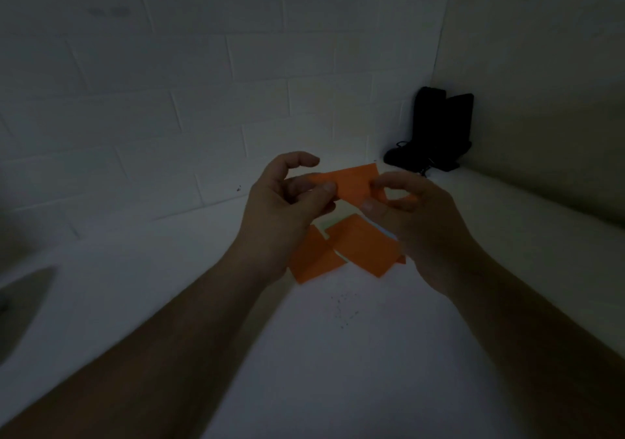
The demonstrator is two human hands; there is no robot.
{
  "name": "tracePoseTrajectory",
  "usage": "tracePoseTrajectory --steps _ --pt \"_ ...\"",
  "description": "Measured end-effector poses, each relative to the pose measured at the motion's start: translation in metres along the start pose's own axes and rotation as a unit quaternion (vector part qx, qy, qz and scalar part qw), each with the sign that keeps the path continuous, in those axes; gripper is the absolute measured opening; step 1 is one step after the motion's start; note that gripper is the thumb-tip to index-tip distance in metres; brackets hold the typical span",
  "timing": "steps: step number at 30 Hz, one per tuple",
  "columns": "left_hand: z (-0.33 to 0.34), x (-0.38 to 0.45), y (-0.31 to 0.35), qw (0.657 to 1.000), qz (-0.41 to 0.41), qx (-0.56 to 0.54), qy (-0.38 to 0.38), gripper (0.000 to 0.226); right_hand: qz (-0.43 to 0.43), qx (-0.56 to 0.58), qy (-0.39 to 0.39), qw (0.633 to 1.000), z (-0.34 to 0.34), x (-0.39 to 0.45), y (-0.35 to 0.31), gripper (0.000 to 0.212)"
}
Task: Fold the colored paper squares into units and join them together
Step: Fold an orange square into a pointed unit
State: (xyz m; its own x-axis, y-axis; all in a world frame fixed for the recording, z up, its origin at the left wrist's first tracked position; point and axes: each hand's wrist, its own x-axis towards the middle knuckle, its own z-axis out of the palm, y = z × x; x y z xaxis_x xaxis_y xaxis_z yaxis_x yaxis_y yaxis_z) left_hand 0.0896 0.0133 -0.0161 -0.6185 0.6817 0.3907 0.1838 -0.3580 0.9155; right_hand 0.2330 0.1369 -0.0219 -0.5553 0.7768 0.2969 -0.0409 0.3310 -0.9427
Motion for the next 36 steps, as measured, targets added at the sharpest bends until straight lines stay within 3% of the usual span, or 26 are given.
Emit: tracePoseTrajectory --steps 4,6,10,14,16,29,36 --pt "-0.002 -0.002 -0.001 0.998 0.009 0.066 -0.022 0.036 -0.126 -0.181 0.015 0.975 -0.013 0.004 0.002 0.075" --pt "-0.001 -0.003 -0.001 0.996 0.005 0.085 -0.04 0.035 -0.183 -0.218 0.005 0.959 -0.017 0.005 -0.001 0.08" --pt "0.0 -0.005 -0.001 0.993 -0.006 0.082 -0.085 0.026 -0.216 -0.232 -0.042 0.947 -0.017 0.004 -0.004 0.062" --pt "-0.001 -0.004 -0.004 0.993 -0.039 0.034 -0.107 0.028 -0.151 -0.153 -0.058 0.975 -0.017 0.001 -0.003 0.025" --pt "-0.001 -0.003 -0.005 0.993 -0.047 0.021 -0.103 0.027 -0.12 -0.095 -0.051 0.987 -0.018 0.002 -0.003 0.018" --pt "0.007 -0.003 0.0 0.983 -0.147 -0.076 -0.075 0.018 -0.092 -0.022 -0.052 0.994 -0.014 0.003 -0.002 0.018" --pt "0.005 -0.002 0.003 0.984 -0.138 -0.086 -0.073 0.014 -0.148 -0.1 -0.029 0.983 -0.016 0.002 -0.009 0.022"
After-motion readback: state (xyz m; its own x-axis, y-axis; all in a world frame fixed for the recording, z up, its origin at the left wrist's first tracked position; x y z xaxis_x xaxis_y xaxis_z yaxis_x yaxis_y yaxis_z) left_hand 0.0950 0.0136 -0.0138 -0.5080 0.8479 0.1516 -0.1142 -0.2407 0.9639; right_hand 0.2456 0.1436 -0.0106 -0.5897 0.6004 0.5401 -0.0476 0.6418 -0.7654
